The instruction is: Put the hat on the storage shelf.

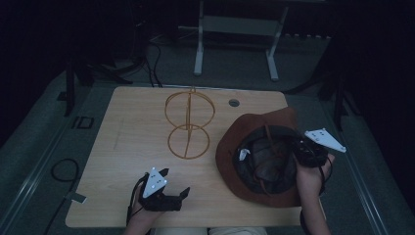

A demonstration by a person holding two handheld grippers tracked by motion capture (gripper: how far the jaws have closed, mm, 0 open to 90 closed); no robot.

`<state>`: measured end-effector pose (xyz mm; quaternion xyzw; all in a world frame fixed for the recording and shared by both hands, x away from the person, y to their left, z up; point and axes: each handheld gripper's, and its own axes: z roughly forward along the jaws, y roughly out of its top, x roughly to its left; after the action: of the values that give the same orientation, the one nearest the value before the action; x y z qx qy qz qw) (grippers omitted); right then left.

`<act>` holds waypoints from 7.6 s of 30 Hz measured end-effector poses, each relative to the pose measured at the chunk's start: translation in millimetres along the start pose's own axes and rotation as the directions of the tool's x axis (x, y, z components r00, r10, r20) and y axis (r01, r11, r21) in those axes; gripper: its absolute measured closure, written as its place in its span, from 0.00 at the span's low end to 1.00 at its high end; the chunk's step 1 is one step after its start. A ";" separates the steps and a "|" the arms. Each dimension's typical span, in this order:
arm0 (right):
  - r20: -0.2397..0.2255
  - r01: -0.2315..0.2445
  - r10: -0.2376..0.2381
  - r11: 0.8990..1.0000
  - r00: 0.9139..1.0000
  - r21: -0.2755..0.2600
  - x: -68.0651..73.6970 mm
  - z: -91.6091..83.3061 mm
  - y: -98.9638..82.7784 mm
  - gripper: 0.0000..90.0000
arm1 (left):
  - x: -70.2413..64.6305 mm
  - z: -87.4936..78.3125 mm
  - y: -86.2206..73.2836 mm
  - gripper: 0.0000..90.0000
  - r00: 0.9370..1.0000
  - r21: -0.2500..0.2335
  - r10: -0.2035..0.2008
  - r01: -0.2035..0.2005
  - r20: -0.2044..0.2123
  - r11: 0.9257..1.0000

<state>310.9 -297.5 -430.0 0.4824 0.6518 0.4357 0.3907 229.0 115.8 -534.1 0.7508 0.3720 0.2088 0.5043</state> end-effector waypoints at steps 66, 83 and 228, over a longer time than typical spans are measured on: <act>-0.116 0.028 -0.032 0.999 0.993 -0.032 21.9 -47.8 -10.4 0.76 | -78.8 131.9 140.2 0.97 0.972 0.066 0.213 -0.207 -0.104 0.976; -0.320 0.031 -0.054 0.997 0.946 -0.074 -12.6 -105.0 -12.5 0.41 | -65.7 100.3 139.2 0.97 0.965 -0.007 0.230 -0.233 -0.127 0.973; -0.507 -0.007 -0.110 0.975 0.855 -0.223 119.6 121.5 166.8 0.97 | 90.7 -68.5 -63.9 0.02 0.969 -0.051 -0.118 0.109 -0.216 0.993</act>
<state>444.5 -132.6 -321.4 0.2847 0.6937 0.6068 0.2636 217.3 240.5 -570.4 0.6909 0.4634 0.2680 0.4858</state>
